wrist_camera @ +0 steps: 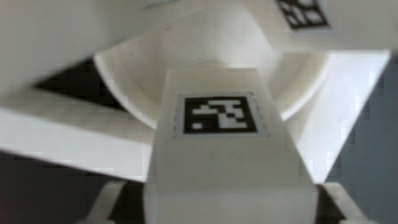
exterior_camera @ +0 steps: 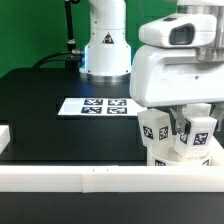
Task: Assemble stool
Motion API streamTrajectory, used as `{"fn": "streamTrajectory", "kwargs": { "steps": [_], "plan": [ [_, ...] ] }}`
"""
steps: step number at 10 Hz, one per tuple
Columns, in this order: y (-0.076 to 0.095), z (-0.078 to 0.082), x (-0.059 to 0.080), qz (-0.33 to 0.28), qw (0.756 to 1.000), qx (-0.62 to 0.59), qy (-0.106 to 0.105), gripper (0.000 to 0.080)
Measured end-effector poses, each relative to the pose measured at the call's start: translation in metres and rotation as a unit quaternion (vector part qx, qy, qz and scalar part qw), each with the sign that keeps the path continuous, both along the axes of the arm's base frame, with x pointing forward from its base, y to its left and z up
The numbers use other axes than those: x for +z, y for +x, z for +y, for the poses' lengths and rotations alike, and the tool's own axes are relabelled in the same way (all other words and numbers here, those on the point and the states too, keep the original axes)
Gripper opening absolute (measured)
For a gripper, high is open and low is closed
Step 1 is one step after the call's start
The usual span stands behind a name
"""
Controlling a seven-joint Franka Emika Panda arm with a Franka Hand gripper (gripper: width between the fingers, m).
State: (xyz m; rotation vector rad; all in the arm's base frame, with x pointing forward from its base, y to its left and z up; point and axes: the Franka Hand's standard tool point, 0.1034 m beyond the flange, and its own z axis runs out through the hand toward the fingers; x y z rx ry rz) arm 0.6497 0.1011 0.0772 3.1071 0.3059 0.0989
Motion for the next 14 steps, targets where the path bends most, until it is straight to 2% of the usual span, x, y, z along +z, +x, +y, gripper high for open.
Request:
{"fn": "streamTrajectory", "kwargs": {
  "steps": [1,2,3,5,6,10,11,13,14],
  "plan": [
    [0.000,0.002,0.000,-0.004,0.999,-0.054,0.004,0.0337],
    [0.000,0.005,-0.001,-0.007,0.991,-0.133,0.017,0.0337],
    [0.001,0.006,-0.001,-0.011,0.976,-0.215,0.034,0.0337],
    [-0.001,0.004,-0.004,-0.017,0.941,-0.334,0.048,0.0337],
    [-0.001,0.002,-0.005,-0.018,0.913,-0.404,0.056,0.0337],
    [-0.004,-0.004,-0.006,-0.011,0.824,-0.562,0.063,0.0337],
    [-0.006,-0.006,-0.006,-0.006,0.788,-0.611,0.073,0.0337],
    [-0.012,-0.006,-0.007,0.000,0.688,-0.719,0.098,0.0337],
    [-0.015,-0.004,-0.008,-0.002,0.625,-0.773,0.108,0.0337]
  ]
}}
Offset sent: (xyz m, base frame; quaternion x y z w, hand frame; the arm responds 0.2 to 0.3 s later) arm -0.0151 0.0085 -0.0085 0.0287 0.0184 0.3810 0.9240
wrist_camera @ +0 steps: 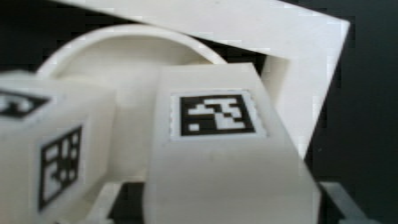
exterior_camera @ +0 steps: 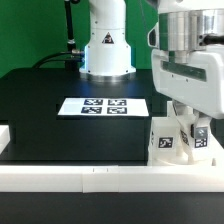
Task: Assemble stool
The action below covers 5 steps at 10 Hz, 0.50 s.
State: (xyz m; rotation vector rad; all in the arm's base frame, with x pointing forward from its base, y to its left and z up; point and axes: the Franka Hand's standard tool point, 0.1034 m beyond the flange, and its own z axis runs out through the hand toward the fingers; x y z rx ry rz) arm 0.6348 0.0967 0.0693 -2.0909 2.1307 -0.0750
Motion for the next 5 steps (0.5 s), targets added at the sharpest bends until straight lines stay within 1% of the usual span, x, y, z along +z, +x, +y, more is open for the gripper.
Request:
{"fn": "streamTrajectory", "kwargs": {
  "steps": [1,2,4,5],
  "plan": [
    [-0.0025,0.0015,-0.0001,0.002,0.997,-0.073,0.010,0.0337],
    [-0.0037,0.0025,0.0000,0.005,0.993,-0.115,0.017,0.0337],
    [-0.0044,0.0031,-0.0002,0.008,0.990,-0.140,0.026,0.0337],
    [-0.0048,0.0035,-0.0010,0.008,0.991,-0.134,0.025,0.0337]
  ]
}}
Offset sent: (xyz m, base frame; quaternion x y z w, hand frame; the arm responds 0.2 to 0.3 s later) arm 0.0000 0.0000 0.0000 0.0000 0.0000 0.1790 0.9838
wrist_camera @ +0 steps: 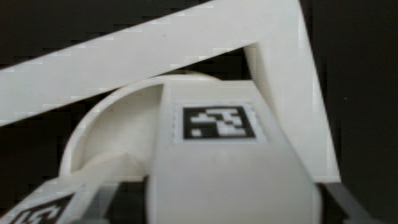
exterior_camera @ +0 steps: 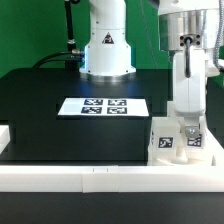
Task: Assemble stool
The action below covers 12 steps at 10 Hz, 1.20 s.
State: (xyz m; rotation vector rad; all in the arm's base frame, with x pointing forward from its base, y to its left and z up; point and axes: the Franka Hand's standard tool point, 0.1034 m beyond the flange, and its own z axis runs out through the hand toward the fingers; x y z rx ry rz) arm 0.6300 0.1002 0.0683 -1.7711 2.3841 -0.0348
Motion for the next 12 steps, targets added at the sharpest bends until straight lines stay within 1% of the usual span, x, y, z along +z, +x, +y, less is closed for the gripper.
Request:
{"fn": "streamTrajectory", "kwargs": {
  "steps": [1,2,3,4,5,6,8,9,10,12],
  "plan": [
    [0.001,0.000,0.002,0.000,1.000,0.011,0.000,0.0516],
    [0.003,-0.001,0.013,0.000,0.999,0.032,0.001,0.0606],
    [0.004,0.001,0.024,-0.004,0.999,0.033,0.006,0.0606],
    [0.004,0.004,0.031,-0.001,0.999,0.034,0.010,0.0641],
    [0.007,0.005,0.037,-0.006,0.999,0.036,0.012,0.0647],
    [0.006,0.005,0.035,-0.007,0.998,0.055,0.008,0.0647],
    [0.006,0.005,0.034,-0.007,0.998,0.060,0.007,0.0648],
    [0.006,0.007,0.031,-0.009,0.987,0.160,-0.015,0.0648],
    [0.007,0.011,0.032,-0.014,0.969,0.245,-0.027,0.0648],
    [0.010,0.016,0.041,-0.025,0.940,0.338,-0.036,0.0648]
  ]
}}
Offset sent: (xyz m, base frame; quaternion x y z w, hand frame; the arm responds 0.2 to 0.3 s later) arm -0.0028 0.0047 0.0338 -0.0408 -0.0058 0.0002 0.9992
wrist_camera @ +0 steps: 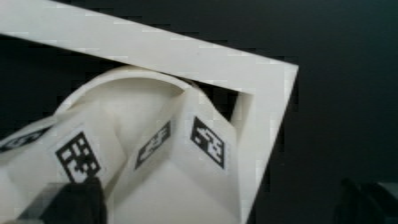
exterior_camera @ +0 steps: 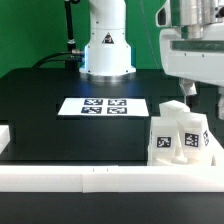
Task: Assemble stool
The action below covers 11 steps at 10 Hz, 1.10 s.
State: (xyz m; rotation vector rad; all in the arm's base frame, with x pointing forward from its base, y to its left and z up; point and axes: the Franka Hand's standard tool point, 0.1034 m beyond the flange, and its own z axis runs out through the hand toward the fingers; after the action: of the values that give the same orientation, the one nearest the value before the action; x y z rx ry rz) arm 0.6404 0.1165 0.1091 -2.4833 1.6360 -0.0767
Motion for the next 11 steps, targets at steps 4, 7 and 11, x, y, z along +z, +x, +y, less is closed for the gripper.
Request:
{"fn": "streamTrajectory", "kwargs": {
  "steps": [4,7,11],
  "plan": [
    [0.0005,-0.0016,-0.0008,-0.023,0.981,0.189,-0.029,0.0648],
    [-0.0001,0.0064,-0.0013,-0.046,0.903,0.422,-0.070,0.0648],
    [0.0009,0.0012,-0.0014,-0.056,0.786,0.606,-0.105,0.0648]
  ]
}}
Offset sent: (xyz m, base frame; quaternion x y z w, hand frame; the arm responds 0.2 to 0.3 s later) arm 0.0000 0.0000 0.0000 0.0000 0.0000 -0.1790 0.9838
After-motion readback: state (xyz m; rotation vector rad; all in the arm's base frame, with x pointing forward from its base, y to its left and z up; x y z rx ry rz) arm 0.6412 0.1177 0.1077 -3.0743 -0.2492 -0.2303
